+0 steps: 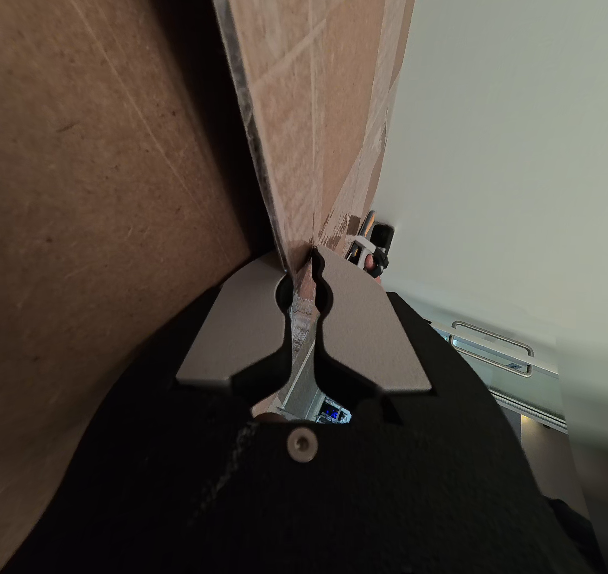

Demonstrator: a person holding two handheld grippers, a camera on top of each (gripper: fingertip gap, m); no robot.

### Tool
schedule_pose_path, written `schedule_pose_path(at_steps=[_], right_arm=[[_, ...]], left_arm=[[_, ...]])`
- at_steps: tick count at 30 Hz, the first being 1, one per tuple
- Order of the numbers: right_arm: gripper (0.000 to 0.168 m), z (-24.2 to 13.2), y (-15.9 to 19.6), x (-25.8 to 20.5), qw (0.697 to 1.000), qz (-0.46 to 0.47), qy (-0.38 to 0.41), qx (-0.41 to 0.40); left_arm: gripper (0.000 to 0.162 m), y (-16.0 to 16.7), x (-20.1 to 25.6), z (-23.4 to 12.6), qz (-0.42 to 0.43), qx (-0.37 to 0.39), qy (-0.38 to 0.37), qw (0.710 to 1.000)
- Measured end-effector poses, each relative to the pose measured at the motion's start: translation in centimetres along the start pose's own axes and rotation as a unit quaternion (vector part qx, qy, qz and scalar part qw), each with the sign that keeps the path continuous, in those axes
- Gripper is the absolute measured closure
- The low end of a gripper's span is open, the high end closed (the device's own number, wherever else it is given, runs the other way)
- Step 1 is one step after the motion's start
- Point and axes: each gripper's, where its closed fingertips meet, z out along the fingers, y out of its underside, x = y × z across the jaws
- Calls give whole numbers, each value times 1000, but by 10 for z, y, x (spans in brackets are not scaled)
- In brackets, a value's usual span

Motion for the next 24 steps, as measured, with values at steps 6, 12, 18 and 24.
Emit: schedule_pose_path(at_steps=[6,12,18,24], right_arm=[[164,-1,-2,3,1000,8,-6,5],[164,2,-5,3,1000,10,-3,0],[164,4,-11,5,999,-5,4,-37],[163,4,-4,-5,999,-9,9,-38]], left_arm=[[154,0,0,0,0,1,1,1000],[154,0,0,0,-1,0,1,1000],[154,0,0,0,0,-2,0,1000],[154,0,0,0,-2,4,0,1000]])
